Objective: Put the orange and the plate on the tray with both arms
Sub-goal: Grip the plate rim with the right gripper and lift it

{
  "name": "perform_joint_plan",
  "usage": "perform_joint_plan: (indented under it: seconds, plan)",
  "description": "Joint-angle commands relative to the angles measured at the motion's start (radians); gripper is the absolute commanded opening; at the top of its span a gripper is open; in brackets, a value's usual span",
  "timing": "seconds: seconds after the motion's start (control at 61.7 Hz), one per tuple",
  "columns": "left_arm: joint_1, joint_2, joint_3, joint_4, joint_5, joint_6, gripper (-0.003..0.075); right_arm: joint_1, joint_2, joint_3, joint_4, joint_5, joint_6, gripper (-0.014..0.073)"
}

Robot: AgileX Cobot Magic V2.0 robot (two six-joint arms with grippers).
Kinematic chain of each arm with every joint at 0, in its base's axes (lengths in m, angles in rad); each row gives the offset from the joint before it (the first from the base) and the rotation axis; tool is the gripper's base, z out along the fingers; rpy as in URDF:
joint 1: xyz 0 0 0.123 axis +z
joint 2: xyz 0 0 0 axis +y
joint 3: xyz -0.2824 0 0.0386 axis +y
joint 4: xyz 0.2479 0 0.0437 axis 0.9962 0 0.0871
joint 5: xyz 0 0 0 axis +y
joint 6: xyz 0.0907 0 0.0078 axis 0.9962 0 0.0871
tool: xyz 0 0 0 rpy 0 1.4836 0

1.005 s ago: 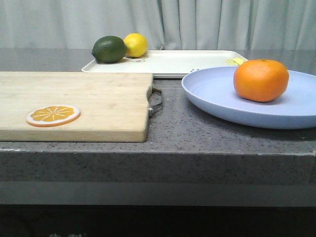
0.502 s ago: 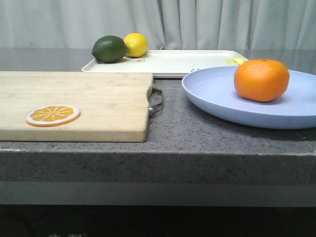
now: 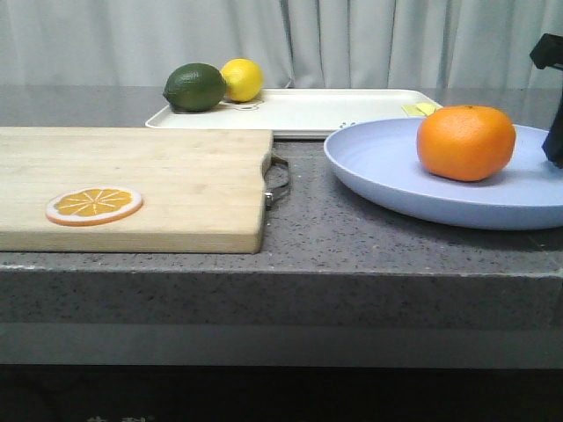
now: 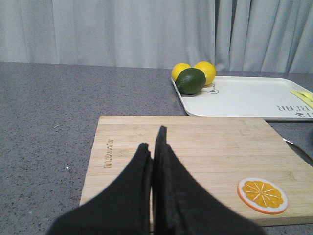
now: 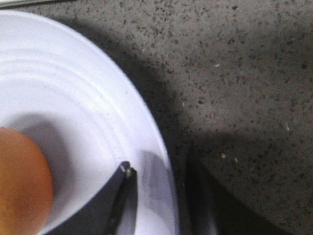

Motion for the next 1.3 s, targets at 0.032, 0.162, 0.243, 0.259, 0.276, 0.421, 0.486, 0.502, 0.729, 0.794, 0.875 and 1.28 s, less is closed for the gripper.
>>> perform_joint_plan:
  seconds: [0.032,0.162,0.243,0.259,0.276,0.421,0.486,0.502,0.729,0.794,0.875,1.28]
  plan:
    - [0.001,-0.001,-0.025,-0.009,-0.084,-0.008,-0.0018,-0.001,-0.033,-0.034,0.026,-0.01,-0.015,0.0003]
    - [0.001,-0.001,-0.025,-0.009,-0.084,-0.008,-0.0018,-0.003,-0.033,-0.034,0.046,0.003,-0.015,-0.0115]
    - [0.001,-0.001,-0.025,-0.009,-0.084,-0.008,-0.0018,-0.021,-0.033,-0.044,0.076,0.033,-0.015,-0.012]
    - [0.001,-0.001,-0.025,-0.009,-0.084,-0.008,-0.0018,-0.03,-0.033,-0.051,0.09,0.052,-0.016,-0.012]
    - [0.001,-0.001,-0.025,-0.009,-0.084,-0.008,-0.0018,-0.036,-0.033,-0.055,0.096,0.061,-0.019,-0.012]
    - [0.001,-0.001,-0.025,-0.009,-0.084,-0.008,-0.0018,-0.095,-0.033,-0.113,0.207,0.177,-0.093,-0.012]
    - [0.001,-0.001,-0.025,-0.009,-0.084,-0.008,-0.0018,-0.114,-0.033,-0.145,0.261,0.229,-0.126,-0.012]
    - [0.001,-0.001,-0.025,-0.009,-0.084,-0.008,-0.0018,-0.117,-0.033,-0.152,0.277,0.239,-0.131,-0.012]
    - [0.001,-0.001,-0.025,-0.009,-0.084,-0.008,-0.0018,-0.125,-0.026,-0.249,0.359,0.274,-0.14,-0.012]
    - [0.001,-0.001,-0.025,-0.009,-0.084,-0.008,-0.0018,-0.125,-0.006,-0.298,0.367,0.278,-0.14,-0.012]
    - [0.001,-0.001,-0.025,-0.009,-0.084,-0.008,-0.0018,-0.125,0.032,-0.361,0.367,0.297,-0.138,-0.0116]
    - [0.001,-0.001,-0.025,-0.009,-0.084,-0.008,-0.0018,-0.075,0.354,-0.85,0.342,0.384,0.037,-0.0111]
